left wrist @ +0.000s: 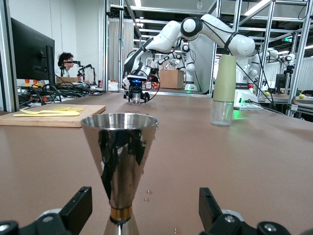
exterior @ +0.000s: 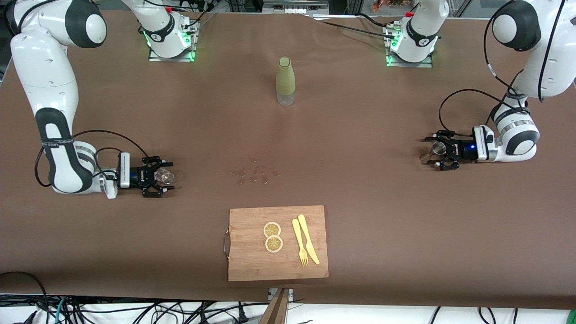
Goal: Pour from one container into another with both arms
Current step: 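Lift the glass cup and jigger, moving both grippers toward the table middle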
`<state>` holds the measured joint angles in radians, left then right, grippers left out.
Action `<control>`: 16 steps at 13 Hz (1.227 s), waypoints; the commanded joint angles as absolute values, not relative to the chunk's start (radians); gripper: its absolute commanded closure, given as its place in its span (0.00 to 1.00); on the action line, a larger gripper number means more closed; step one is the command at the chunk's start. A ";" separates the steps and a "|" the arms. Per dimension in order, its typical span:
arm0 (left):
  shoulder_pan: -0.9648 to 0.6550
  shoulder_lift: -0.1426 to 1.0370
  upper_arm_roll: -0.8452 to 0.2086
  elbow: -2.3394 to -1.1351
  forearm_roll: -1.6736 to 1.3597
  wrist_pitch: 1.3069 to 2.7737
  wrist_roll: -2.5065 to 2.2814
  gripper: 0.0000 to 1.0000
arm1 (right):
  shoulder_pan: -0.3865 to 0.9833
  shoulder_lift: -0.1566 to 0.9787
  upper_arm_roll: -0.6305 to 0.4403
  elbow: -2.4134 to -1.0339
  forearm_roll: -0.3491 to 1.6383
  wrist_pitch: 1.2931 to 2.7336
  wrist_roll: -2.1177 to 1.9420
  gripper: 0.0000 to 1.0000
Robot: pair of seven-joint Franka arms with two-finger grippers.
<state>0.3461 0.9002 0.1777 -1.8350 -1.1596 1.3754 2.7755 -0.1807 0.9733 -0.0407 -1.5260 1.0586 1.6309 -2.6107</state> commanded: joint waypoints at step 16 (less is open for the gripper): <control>0.350 0.928 0.195 -1.842 -1.181 1.365 2.982 1.00 | -0.187 0.976 -0.028 -1.529 1.089 1.609 -2.638 0.44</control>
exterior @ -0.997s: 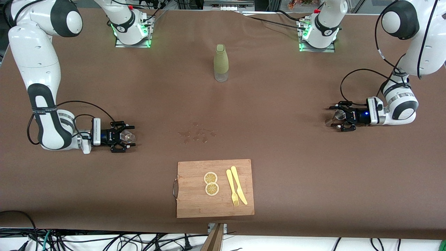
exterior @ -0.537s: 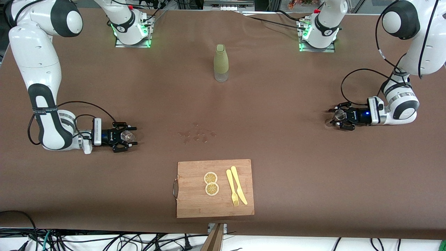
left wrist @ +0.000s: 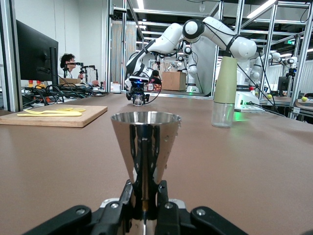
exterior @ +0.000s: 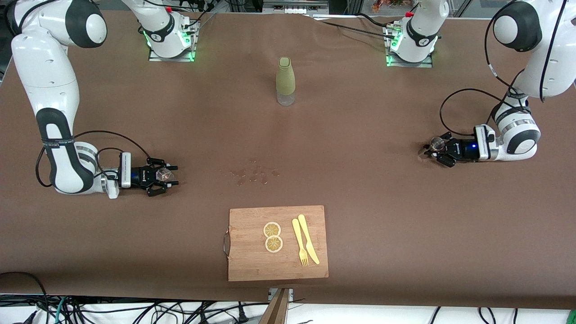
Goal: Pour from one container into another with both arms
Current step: 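Lift the glass cup and jigger, moving both grippers toward the table middle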
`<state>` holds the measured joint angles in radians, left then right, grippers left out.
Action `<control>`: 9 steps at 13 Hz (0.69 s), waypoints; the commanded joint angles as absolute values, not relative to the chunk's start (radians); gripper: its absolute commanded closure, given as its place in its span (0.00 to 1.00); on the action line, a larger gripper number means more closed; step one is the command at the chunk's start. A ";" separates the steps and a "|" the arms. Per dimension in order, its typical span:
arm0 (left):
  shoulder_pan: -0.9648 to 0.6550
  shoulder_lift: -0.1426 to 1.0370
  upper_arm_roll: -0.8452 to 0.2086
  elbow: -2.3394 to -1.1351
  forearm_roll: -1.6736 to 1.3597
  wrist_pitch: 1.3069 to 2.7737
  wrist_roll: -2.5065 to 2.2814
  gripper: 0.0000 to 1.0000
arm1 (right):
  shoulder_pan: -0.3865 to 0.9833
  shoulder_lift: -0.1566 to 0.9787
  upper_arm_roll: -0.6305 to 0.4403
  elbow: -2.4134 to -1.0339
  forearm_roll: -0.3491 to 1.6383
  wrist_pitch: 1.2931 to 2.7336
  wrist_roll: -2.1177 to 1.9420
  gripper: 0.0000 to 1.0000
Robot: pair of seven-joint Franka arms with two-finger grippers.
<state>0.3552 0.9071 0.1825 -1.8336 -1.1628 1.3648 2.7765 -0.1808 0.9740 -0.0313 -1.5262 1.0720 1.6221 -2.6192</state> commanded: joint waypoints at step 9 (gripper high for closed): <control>0.310 0.904 0.180 -1.824 -1.193 1.359 2.899 1.00 | -0.189 0.976 -0.028 -1.529 1.091 1.609 -2.642 0.68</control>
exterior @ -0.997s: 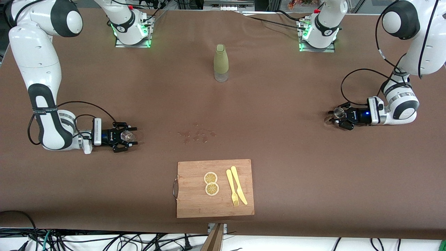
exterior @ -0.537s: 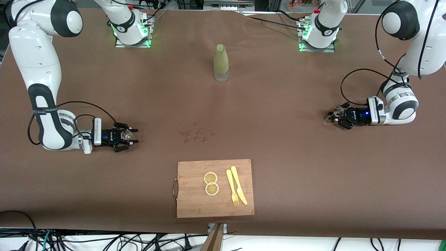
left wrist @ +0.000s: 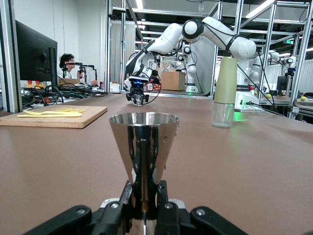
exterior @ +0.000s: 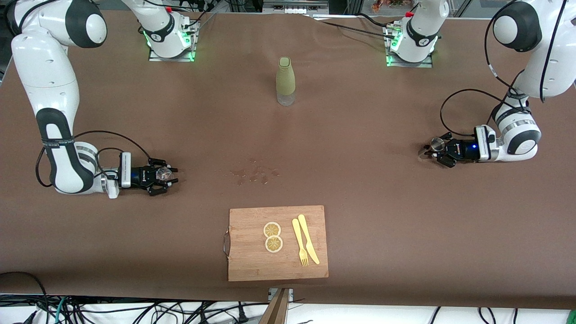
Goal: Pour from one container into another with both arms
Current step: 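Lift the glass cup and jigger, moving both grippers toward the table middle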
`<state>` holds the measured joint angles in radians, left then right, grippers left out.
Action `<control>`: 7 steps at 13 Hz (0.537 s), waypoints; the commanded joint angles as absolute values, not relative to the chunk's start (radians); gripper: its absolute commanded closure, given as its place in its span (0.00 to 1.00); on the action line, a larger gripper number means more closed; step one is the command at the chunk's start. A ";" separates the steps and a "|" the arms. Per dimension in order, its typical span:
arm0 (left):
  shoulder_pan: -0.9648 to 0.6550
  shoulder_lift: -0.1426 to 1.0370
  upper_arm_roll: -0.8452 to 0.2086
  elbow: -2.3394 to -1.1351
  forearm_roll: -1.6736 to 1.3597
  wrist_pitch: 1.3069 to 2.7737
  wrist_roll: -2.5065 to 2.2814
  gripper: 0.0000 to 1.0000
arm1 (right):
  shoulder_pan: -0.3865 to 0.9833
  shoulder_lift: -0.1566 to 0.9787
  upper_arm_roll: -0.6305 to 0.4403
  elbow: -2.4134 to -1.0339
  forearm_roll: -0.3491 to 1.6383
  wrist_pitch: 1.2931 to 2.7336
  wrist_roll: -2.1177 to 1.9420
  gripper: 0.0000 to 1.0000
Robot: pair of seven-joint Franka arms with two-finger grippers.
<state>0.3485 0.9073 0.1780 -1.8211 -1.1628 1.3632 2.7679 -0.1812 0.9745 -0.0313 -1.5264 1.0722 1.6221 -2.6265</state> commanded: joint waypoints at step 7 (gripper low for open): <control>0.106 0.870 0.126 -1.816 -1.397 1.443 2.814 1.00 | -0.184 0.933 -0.028 -1.552 1.091 1.574 -2.587 0.70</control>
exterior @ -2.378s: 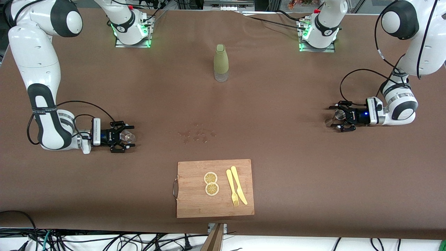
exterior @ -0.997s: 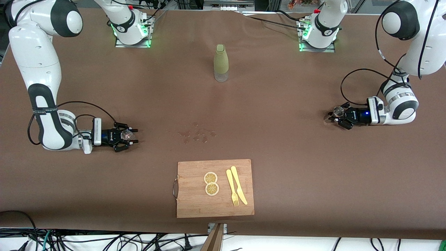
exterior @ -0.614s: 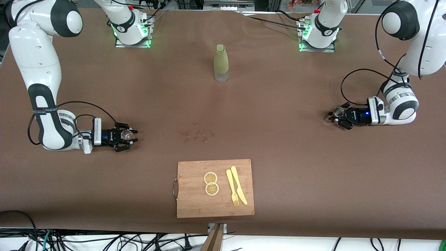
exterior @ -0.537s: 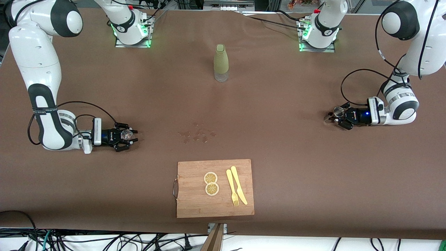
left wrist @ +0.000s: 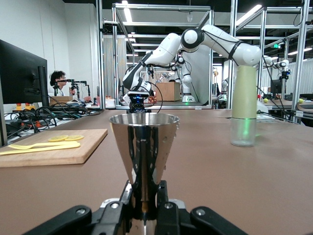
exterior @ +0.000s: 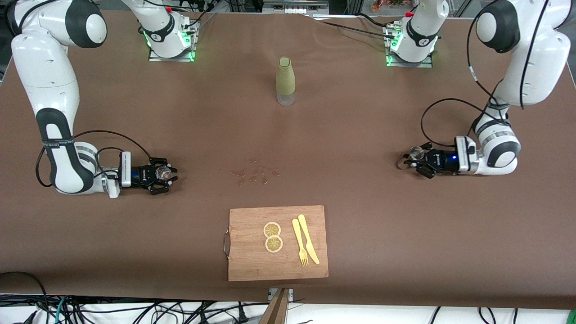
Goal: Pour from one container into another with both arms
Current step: 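Lift the glass cup and jigger, moving both grippers toward the table middle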
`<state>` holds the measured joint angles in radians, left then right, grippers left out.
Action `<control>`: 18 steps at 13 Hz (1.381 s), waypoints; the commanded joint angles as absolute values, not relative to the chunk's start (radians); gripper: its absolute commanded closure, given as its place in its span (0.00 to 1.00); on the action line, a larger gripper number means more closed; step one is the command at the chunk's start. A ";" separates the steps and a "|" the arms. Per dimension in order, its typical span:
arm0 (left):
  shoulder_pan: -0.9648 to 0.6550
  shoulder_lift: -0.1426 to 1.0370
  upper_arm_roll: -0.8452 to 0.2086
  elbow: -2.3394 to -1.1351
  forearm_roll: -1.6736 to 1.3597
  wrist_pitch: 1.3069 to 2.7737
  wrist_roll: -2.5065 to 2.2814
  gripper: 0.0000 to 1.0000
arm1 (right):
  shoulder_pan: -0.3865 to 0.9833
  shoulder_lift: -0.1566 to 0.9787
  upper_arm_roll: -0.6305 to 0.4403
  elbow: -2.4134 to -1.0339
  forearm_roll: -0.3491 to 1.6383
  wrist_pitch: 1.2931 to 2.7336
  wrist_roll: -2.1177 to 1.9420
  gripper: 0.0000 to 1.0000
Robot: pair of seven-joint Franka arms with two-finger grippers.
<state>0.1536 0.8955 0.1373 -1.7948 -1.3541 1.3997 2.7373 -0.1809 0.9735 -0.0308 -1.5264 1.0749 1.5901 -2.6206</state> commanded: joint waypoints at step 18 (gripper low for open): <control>-0.290 0.880 -0.255 -1.726 -2.026 2.091 2.710 1.00 | 0.199 0.543 -0.167 -1.752 1.081 1.768 -2.091 0.69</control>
